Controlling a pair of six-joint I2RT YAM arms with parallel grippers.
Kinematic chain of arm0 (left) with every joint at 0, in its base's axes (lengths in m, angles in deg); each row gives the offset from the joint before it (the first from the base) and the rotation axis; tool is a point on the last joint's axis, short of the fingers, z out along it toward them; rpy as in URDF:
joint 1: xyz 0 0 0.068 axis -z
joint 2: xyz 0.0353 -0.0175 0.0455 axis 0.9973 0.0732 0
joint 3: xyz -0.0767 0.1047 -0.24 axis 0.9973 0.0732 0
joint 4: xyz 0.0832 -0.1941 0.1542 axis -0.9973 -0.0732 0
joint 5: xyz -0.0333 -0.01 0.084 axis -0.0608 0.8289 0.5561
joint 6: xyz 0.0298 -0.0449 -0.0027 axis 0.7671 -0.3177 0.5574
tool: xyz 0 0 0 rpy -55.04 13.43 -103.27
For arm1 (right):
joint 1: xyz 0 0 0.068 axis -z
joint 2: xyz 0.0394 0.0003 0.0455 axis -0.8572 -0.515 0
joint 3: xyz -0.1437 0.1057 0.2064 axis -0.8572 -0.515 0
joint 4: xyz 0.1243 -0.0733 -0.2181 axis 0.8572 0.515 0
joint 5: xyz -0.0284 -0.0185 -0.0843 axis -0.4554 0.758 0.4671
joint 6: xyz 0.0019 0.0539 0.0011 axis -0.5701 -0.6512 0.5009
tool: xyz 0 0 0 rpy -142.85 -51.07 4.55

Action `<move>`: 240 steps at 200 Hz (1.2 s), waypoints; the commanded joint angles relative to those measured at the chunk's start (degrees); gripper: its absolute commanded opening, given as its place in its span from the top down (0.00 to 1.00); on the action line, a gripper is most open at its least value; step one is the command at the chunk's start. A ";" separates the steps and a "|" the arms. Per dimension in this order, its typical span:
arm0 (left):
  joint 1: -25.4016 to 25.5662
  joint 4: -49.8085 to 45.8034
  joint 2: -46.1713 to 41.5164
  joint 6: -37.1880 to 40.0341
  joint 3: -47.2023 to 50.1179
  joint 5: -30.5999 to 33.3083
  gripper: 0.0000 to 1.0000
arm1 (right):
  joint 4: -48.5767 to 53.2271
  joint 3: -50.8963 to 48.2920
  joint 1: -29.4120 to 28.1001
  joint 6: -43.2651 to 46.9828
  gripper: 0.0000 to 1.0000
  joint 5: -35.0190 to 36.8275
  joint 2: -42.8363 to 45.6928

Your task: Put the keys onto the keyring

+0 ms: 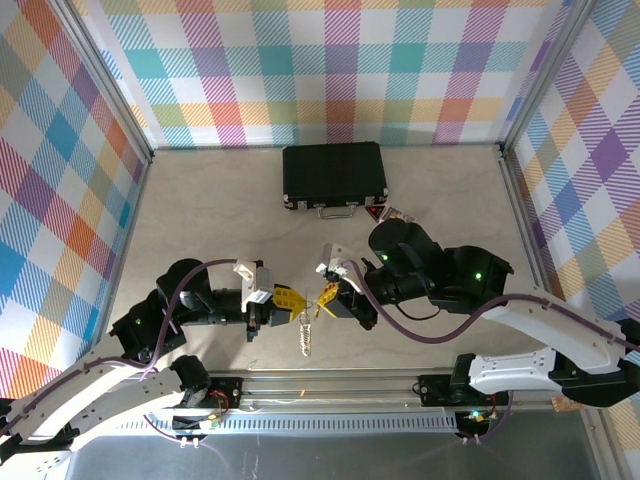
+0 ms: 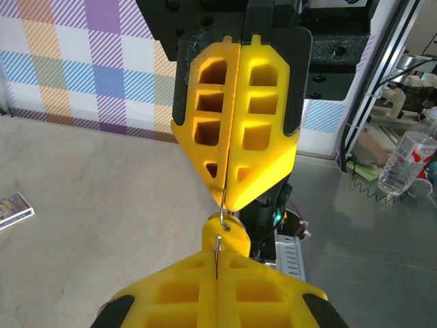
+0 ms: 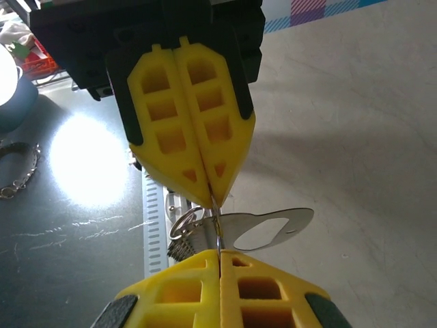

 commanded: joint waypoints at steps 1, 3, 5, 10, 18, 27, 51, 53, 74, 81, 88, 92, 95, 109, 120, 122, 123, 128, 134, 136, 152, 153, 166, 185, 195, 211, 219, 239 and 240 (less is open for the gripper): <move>-0.09 0.99 -0.01 1.21 -1.81 -1.41 1.00 | 0.95 1.82 -0.53 1.13 1.00 1.51 -0.58; -0.05 0.99 -0.05 1.16 -1.77 -1.38 1.00 | 0.95 1.85 -0.54 1.20 1.00 1.51 -0.65; 0.02 0.99 -0.06 1.24 -1.82 -1.36 1.00 | 1.00 1.86 -0.54 1.16 1.00 1.66 -0.65; 0.00 0.99 -0.18 1.15 -1.71 -1.42 1.00 | 1.01 1.95 -0.54 1.09 1.00 1.84 -0.72; 0.00 1.03 -0.15 1.12 -1.67 -1.45 1.00 | 0.89 1.83 -0.62 1.15 1.00 2.08 -0.73; -0.04 1.07 -0.17 1.03 -1.60 -1.42 1.00 | 0.70 1.74 -0.63 1.13 1.00 2.28 -0.59; -0.09 1.07 -0.32 0.86 -1.62 -1.43 1.00 | 0.68 1.39 -0.72 1.13 1.00 2.57 -0.64; -0.06 1.12 -0.32 0.86 -1.65 -1.39 1.00 | 0.68 1.26 -0.72 1.13 1.00 2.57 -0.66; -0.04 1.07 -0.33 0.79 -1.61 -1.32 1.00 | 0.97 1.14 -0.87 1.13 1.00 2.39 -0.64; -0.03 1.15 -0.32 0.83 -1.54 -1.23 1.00 | 0.95 1.15 -0.87 1.13 1.00 2.31 -0.54; -0.01 1.16 -0.24 0.80 -1.57 -1.23 1.00 | 1.03 1.09 -0.90 1.13 1.00 2.10 -0.49; -0.04 1.23 -0.19 0.77 -1.50 -1.25 1.00 | 1.01 1.05 -0.89 1.13 1.00 1.98 -0.47; -0.04 1.29 -0.15 0.79 -1.41 -1.17 1.00 | 0.87 1.04 -0.89 1.13 1.00 1.95 -0.41; -0.04 1.51 -0.02 0.77 -1.45 -1.23 1.00 | 0.93 0.82 -0.94 3.04 1.00 1.63 -0.40; -0.04 1.56 0.12 0.68 -1.44 -1.30 1.00 | 1.02 0.75 -0.98 3.06 1.00 1.20 -0.51; -0.04 1.59 0.12 0.68 -1.52 -1.29 1.00 | 0.96 0.73 -0.98 3.04 1.00 1.13 -0.50; -0.04 1.60 0.12 0.68 -1.55 -1.26 1.00 | 0.96 0.73 -0.98 3.04 1.00 1.13 -0.50; -0.04 1.60 0.13 0.68 -1.52 -1.19 1.00 | 0.89 0.54 -0.98 2.99 1.00 1.07 -0.63; -0.04 1.60 0.12 0.77 -1.49 -1.21 1.00 | 0.94 0.52 -0.94 3.03 1.00 1.02 -0.66; 0.00 1.60 0.12 0.70 -1.53 -1.16 1.00 | 0.83 0.45 -0.97 3.06 1.00 1.06 -0.62; -0.04 1.60 0.07 0.65 -1.54 -1.11 1.00 | 0.77 0.17 -0.98 3.20 1.00 1.09 -0.49; -0.04 1.60 0.10 0.66 -1.52 -1.08 1.00 | 0.77 0.16 -0.98 3.22 1.00 1.08 -0.49; 0.00 1.52 0.10 0.64 -1.50 -0.97 1.00 | 0.77 0.08 -0.98 3.28 1.00 0.99 -0.52; -0.04 1.60 0.21 0.57 -1.52 -0.89 1.00 | 0.80 -0.01 -0.98 3.26 1.00 0.72 -0.45; -0.04 1.67 0.25 0.50 -1.49 -0.88 1.00 | 0.93 -0.10 -0.98 3.25 1.00 0.55 -0.52; -0.04 1.84 0.47 0.50 -1.51 -0.83 1.00 | 0.96 -0.22 -0.98 3.17 1.00 0.20 -0.48; -0.04 1.87 0.60 0.50 -1.49 -0.83 1.00 | 0.87 -0.36 -0.94 3.15 1.00 0.04 -0.38; -0.04 2.10 0.80 0.50 -1.51 -0.80 1.00 | 0.68 -0.93 -0.98 3.06 1.00 0.02 -0.31; -0.04 2.12 0.81 0.50 -1.54 -0.79 1.00 | 0.64 -0.91 -0.98 3.06 1.00 0.02 -0.27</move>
